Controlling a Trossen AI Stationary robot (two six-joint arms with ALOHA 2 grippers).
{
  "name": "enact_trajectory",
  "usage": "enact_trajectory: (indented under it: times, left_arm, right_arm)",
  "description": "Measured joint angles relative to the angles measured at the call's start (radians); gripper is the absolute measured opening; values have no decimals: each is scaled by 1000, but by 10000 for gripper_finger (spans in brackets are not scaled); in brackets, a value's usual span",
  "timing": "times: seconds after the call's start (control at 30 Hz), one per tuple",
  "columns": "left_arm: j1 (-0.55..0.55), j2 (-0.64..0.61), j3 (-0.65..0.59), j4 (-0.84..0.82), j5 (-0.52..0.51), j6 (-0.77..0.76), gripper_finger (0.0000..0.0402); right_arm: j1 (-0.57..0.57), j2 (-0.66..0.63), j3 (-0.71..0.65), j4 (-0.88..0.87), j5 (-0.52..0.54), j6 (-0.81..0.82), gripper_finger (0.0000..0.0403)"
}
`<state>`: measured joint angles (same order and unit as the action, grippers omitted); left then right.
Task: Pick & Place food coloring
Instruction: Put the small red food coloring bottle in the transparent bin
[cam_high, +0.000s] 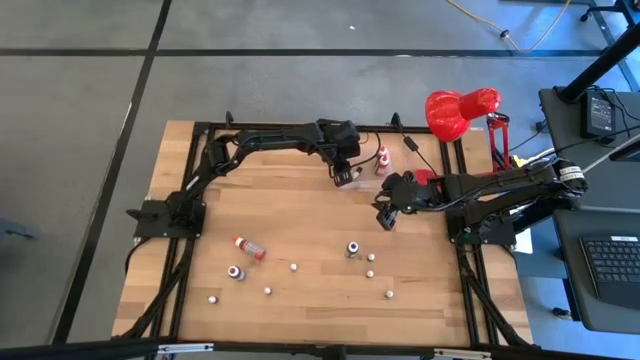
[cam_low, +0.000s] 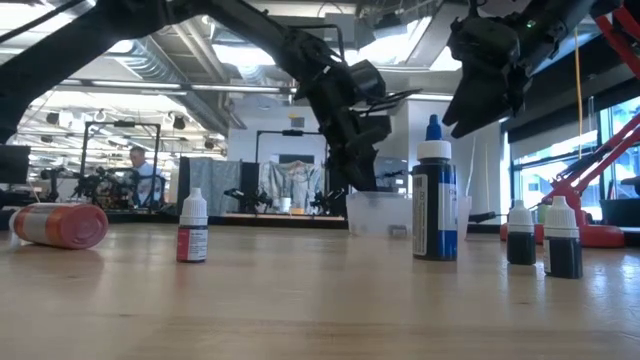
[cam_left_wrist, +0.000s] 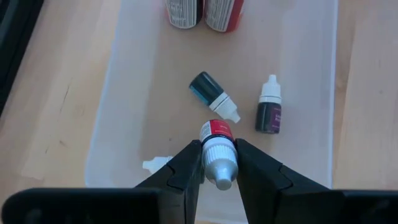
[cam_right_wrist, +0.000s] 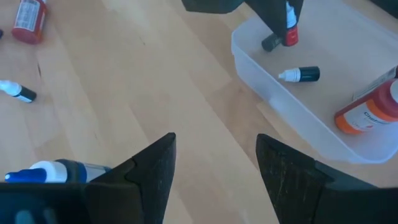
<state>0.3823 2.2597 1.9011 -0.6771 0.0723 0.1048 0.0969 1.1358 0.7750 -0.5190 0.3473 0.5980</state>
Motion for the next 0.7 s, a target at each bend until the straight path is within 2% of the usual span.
enact_trajectory:
  times: [0.4,0.7]
  left_arm:
    - [-9,26,0,5,5,14,95]
    - [-10,26,0,12,-1,14,97]
  right_arm:
    - [14,0,0,2,-9,25,223]
    - [65,0,0,6,-88,-28,223]
